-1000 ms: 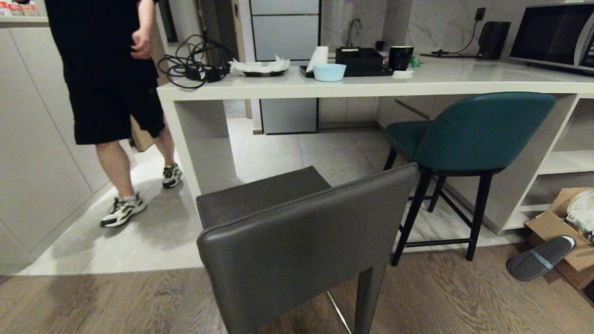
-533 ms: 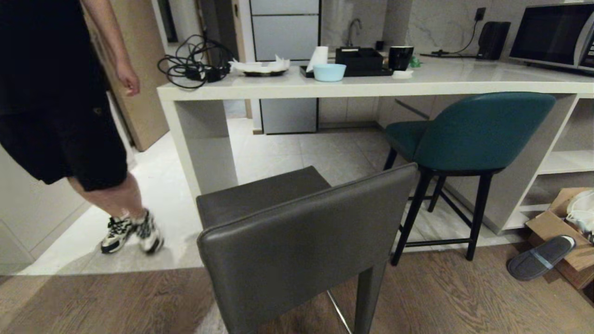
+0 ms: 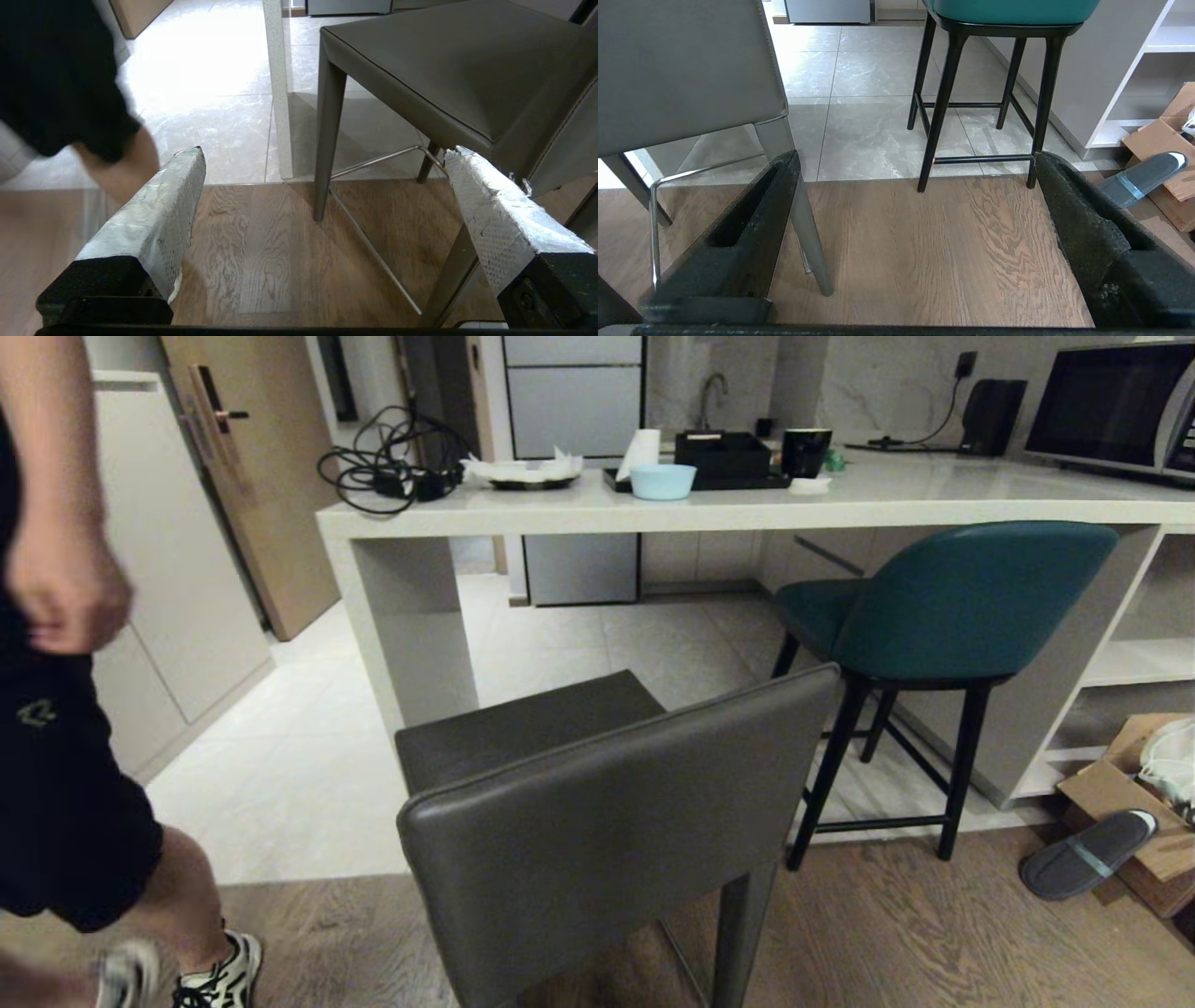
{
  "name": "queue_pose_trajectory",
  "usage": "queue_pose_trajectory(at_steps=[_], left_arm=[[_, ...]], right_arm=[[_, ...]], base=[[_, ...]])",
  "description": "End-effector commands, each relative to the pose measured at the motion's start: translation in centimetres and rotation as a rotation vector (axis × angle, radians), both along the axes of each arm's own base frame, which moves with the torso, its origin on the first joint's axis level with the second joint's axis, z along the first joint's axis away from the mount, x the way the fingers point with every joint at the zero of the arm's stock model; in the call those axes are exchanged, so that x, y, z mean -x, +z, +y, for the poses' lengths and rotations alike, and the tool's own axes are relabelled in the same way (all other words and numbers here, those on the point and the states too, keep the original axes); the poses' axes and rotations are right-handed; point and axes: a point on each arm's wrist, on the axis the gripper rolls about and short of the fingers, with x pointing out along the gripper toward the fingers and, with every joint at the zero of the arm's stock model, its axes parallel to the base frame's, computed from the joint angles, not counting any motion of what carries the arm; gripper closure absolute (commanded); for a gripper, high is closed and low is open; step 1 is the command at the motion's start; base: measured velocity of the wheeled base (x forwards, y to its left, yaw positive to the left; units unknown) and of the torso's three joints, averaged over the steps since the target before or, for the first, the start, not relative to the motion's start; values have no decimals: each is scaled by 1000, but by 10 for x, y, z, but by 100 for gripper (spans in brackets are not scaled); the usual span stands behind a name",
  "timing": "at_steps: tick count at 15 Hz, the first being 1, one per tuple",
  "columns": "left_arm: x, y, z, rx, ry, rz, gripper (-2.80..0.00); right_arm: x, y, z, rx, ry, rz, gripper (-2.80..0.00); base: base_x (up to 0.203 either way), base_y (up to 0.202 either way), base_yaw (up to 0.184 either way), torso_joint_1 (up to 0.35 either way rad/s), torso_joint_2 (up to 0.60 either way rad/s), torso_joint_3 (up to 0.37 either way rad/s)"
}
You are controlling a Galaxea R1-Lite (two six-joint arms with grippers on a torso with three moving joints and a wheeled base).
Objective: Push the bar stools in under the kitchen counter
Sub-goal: Pull the blue chair out from under the dining table
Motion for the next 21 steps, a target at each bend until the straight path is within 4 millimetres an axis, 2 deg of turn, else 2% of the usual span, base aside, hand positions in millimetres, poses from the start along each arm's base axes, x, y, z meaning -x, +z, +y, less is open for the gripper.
queue_pose_trajectory(at_steps=[1,21], left_arm=[[0,0,0,11,0,2,0],[0,0,0,19,1,7,0]], right_arm=[[0,0,0,7,6,-1,0],[0,0,0,-30,2,-2,0]], base=[[0,0,0,0,0,0],[0,0,0,0,0,0]])
